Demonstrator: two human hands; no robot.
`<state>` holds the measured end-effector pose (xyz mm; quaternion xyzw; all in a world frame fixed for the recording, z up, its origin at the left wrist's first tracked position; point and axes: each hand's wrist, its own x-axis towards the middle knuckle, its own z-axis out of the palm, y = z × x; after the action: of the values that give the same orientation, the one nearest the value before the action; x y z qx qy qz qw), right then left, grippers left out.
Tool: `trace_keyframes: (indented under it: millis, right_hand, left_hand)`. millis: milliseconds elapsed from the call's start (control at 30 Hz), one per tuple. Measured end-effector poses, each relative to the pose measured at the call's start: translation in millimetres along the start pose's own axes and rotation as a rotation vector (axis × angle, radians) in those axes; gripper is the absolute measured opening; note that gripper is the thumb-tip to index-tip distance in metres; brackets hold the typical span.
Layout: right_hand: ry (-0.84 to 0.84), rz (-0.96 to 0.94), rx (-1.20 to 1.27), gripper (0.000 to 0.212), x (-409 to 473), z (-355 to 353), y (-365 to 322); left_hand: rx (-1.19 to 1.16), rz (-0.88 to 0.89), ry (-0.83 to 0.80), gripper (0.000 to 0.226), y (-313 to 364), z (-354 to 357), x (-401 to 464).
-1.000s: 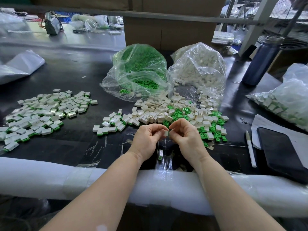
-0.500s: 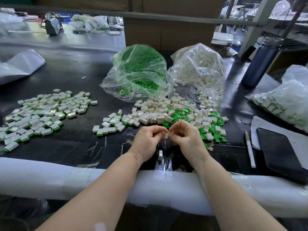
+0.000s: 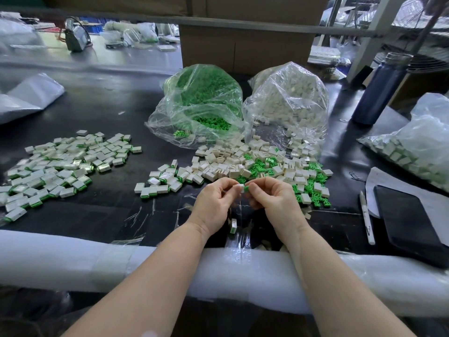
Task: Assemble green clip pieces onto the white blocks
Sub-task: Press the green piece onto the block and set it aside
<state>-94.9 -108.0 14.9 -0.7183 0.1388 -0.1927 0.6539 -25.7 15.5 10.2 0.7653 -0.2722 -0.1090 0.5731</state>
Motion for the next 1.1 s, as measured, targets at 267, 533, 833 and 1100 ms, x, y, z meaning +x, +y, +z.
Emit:
trace_keyframes:
  millis: [267,533,833,1100]
  right_hand:
    - [0.027,0.015,-0.089,0.013,-1.6,2.6,-0.8]
    - [-0.034,0.04,-0.132,0.016,-2.9,1.6,-1.7]
    - [0.066,-0.006,-0.065,0.013,-0.5,2.9,-0.1]
    - [0.016,0.023,0.039,0.011,-1.7,0.7,-2.2]
  left_hand:
    - [-0.04,-0.045,-0.047,0.021,-0.7,-2.0,-0.4]
    - [0.035,-0.054,-0.11,0.019,-2.8,-3.8,-0.9]
    - [0.062,0.021,-0.024,0.015,-6.3,2.0,0.5]
    - [0.006,-0.015,0.005,0.007,-5.9,1.2,1.7]
